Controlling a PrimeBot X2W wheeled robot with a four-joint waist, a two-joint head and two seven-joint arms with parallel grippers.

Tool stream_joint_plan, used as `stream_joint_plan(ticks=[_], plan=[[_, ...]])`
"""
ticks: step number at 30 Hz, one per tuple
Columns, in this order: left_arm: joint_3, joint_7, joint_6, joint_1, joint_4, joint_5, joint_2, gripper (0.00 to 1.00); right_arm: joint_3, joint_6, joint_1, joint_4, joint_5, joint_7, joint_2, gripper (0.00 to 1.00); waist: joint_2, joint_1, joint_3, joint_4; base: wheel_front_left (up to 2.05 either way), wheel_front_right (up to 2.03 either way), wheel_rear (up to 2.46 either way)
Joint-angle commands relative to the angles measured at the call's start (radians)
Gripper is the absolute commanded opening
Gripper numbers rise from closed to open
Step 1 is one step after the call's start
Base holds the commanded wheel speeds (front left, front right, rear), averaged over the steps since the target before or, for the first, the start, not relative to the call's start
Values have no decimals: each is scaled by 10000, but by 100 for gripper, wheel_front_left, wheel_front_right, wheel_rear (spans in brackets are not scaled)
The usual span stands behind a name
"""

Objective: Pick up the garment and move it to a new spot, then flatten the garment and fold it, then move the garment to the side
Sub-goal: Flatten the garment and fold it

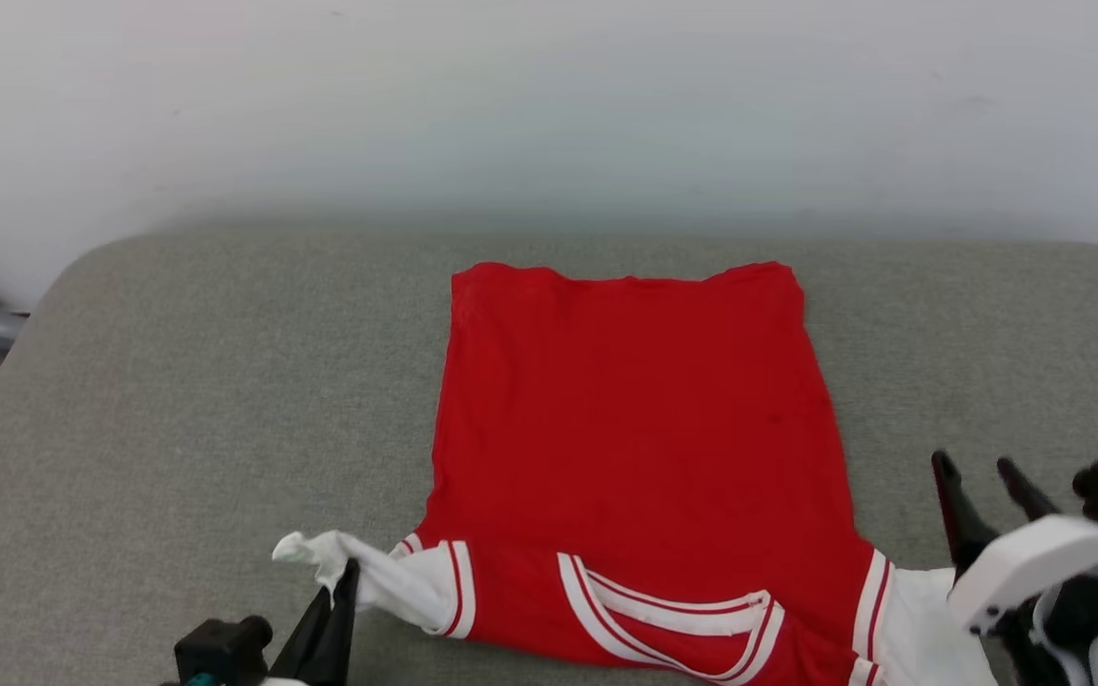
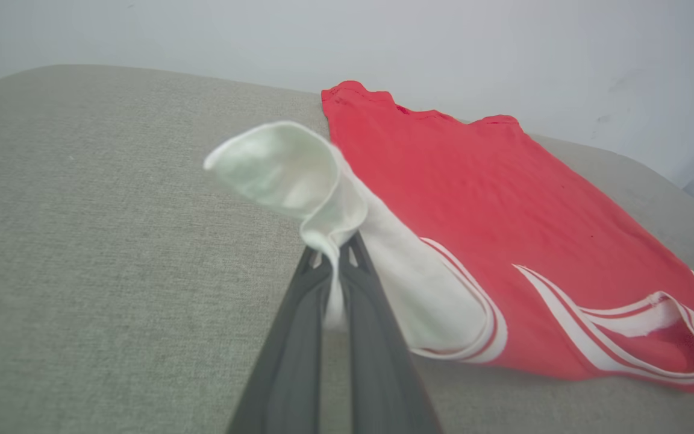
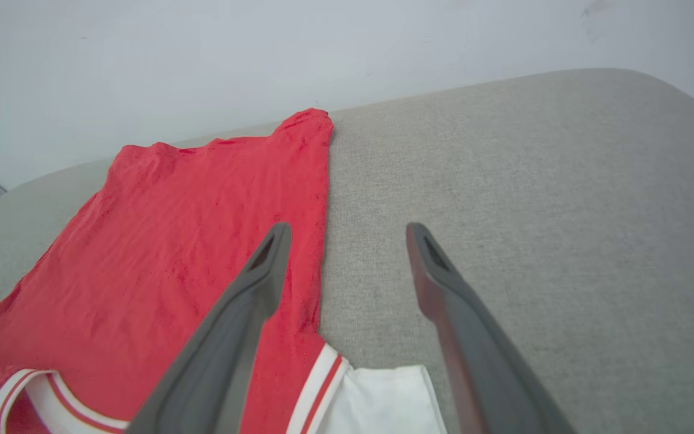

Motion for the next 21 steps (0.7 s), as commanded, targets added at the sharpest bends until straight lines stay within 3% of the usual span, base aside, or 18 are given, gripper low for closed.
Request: stream_joint_plan(ticks=[1, 8, 13, 21], plan=[[-55, -67, -63, -362, -143, 102, -85, 0, -44, -3, -689, 344, 36, 58, -207, 100, -1, 0, 470, 352, 0, 0, 0], [-134, -56, -303, -1280, -537, 437, -415, 0, -396, -3, -3476, 2255, 511, 663, -827, 100, -1, 0, 1640, 1052, 0, 0, 0], [-329, -55, -515, -1984, -719, 660, -802, 0, -484, -3, -5631, 3966, 466, 2287, -1578, 100, -1, 0, 2492, 1653, 0, 0, 0], [-409, -49, -714, -2675, -1182, 768, -1278, 0, -491, -3, -8668, 5457, -403, 4749, -2302, 100, -1, 0, 3886, 2331, 0, 0, 0]])
